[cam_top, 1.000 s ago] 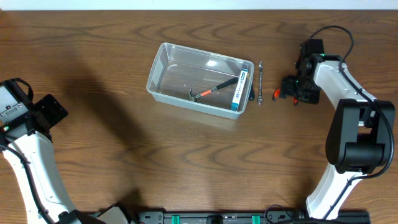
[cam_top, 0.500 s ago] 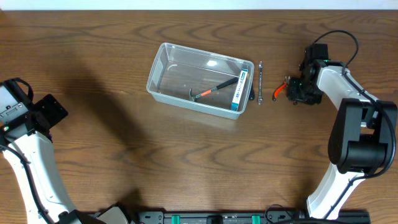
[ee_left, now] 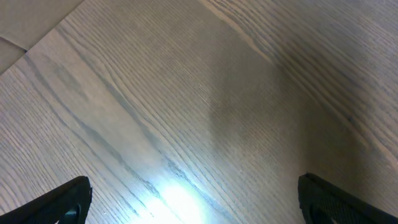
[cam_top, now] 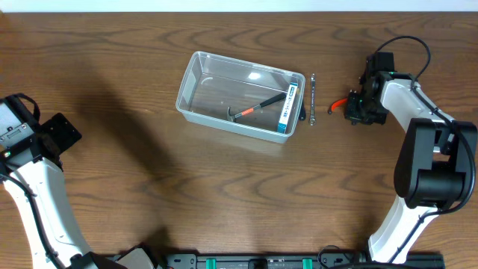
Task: Pack container
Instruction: 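Grasp the red-handled pliers with the right gripper, then lower the pliers into the container and open the right gripper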
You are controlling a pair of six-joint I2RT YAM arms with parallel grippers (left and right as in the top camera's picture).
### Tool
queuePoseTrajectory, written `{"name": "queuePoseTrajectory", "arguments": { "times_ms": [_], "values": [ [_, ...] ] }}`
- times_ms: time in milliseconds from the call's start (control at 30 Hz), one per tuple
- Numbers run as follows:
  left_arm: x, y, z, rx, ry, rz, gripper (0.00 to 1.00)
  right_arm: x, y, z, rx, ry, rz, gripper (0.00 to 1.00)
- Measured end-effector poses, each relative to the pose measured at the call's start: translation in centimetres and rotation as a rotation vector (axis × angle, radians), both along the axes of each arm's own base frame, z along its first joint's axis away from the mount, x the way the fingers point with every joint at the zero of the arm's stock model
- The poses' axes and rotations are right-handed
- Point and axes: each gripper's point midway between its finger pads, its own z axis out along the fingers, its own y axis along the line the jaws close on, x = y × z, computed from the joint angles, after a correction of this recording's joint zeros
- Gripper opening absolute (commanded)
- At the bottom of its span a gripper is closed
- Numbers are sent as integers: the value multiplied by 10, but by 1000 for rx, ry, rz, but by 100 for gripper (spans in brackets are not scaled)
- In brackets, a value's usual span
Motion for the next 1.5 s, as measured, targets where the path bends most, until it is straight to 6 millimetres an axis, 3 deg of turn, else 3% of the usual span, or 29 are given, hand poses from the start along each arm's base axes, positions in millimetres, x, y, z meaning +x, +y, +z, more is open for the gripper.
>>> {"name": "queuePoseTrajectory", "arguments": {
  "times_ms": [167, 267, 333, 433, 567, 633, 700, 800, 967, 1067, 1233, 1500],
  "values": [
    [0, 0, 0, 0, 0, 0, 98, -10, 1, 8, 4, 59, 0, 1],
    [0, 0, 0, 0, 0, 0, 98, -2, 1, 33, 3, 46, 1, 1],
    [0, 0, 0, 0, 0, 0, 98, 7, 2, 63, -1, 1, 6, 1],
    [0, 0, 0, 0, 0, -1, 98, 28, 12, 129, -10, -152, 51, 1],
    [0, 0, 0, 0, 0, 0, 98, 45, 68, 235, -5, -446, 245, 1],
    [0, 0, 0, 0, 0, 0, 98, 40, 107, 270, 10, -548, 365, 1],
    [0, 0, 0, 0, 0, 0, 98, 31, 145, 286, 30, -597, 486, 1],
    [0, 0, 0, 0, 0, 0, 98, 22, 194, 279, 50, -596, 645, 1],
    [0, 0, 0, 0, 0, 0, 98, 36, 263, 223, 24, -556, 908, 1],
    [0, 0, 0, 0, 0, 0, 98, 50, 293, 187, -3, -559, 1032, 1],
    [0, 0, 0, 0, 0, 0, 98, 76, 327, 156, -24, -647, 1183, 1],
    [0, 0, 0, 0, 0, 0, 98, 93, 357, 136, -24, -751, 1320, 1]
  ]
}}
